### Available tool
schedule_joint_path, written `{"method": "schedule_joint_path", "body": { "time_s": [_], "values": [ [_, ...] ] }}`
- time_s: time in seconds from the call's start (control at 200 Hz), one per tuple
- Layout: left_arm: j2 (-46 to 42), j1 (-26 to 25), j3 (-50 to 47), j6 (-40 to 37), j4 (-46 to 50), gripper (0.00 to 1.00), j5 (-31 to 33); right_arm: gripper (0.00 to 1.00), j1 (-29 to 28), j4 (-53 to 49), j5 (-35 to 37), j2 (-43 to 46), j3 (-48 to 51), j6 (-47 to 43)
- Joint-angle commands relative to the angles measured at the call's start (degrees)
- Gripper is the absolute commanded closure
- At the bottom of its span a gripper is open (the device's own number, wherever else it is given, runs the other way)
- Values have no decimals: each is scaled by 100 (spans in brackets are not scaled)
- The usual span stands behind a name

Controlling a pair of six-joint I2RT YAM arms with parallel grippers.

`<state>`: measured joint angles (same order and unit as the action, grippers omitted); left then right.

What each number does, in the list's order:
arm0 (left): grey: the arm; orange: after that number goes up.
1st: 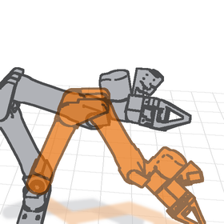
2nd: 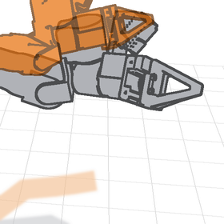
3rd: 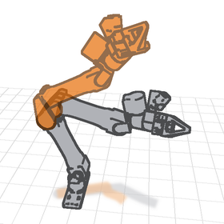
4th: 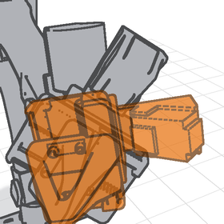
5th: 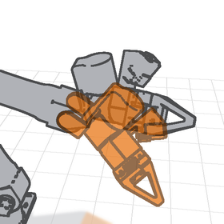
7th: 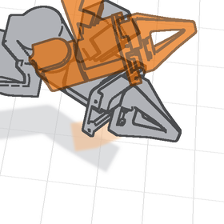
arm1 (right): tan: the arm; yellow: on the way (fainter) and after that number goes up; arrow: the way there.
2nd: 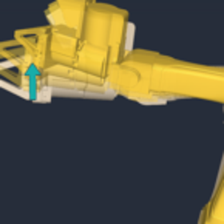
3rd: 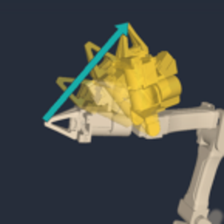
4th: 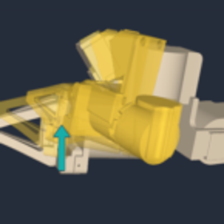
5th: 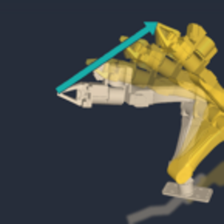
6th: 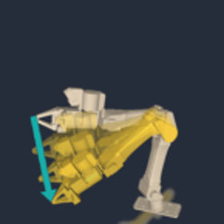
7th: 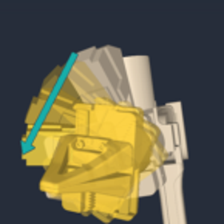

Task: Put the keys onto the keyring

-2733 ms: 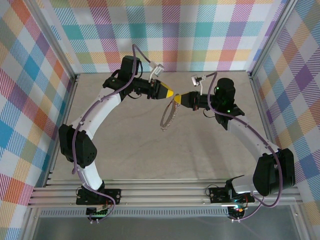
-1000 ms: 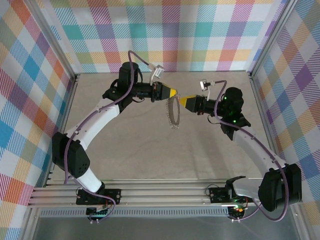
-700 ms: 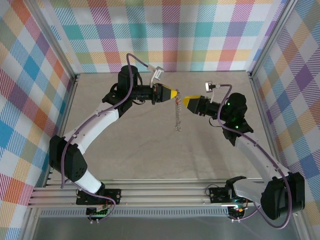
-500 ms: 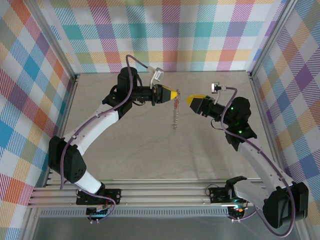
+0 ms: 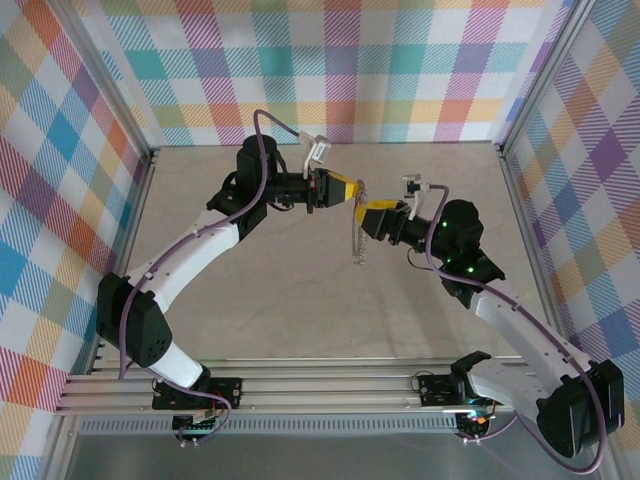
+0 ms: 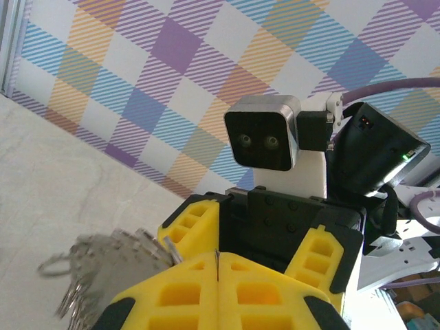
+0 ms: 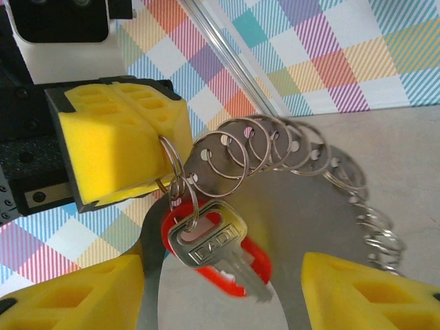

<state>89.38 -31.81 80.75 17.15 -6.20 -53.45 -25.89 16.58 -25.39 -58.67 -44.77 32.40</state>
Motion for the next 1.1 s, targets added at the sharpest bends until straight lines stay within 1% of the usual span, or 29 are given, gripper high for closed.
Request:
{"method": "schedule_joint_path", "body": {
  "time_s": [0.0, 0.13, 0.225, 0.34, 0.435, 0.56, 0.7, 0.845, 0.91, 0.98, 1.095],
  "values": [
    [-280, -36, 23, -16, -251, 100, -129, 38, -89, -27, 113, -122, -215, -225],
    [-285, -44, 13, -11, -251, 100, -141, 40, -136, -7, 114, -229, -276, -256],
    [-307, -53, 5, -25, -242, 100, -144, 45, -153, -4, 83, -267, -312, -265],
    [-315, -62, -25, -23, -246, 100, -96, 55, -181, -31, -81, -268, -364, -303],
    [-312, -55, -34, -25, -250, 100, -52, 59, -195, -119, -329, -276, -422, -364],
    [-306, -62, -37, -19, -256, 100, -48, 67, -239, -207, -576, -269, -461, -430],
    [-311, -71, -55, -23, -250, 100, -34, 83, -298, -363, -650, -257, -514, -541],
    [-342, -71, -68, -16, -276, 100, -7, 94, -321, -458, -645, -223, -524, -597],
    [-357, -70, -76, -17, -286, 100, 19, 95, -328, -483, -637, -216, -515, -606],
    [-365, -71, -85, -16, -287, 100, 36, 99, -329, -490, -626, -207, -485, -605],
    [-387, -71, -86, -20, -294, 100, 54, 100, -335, -489, -604, -180, -436, -604]
  ]
}}
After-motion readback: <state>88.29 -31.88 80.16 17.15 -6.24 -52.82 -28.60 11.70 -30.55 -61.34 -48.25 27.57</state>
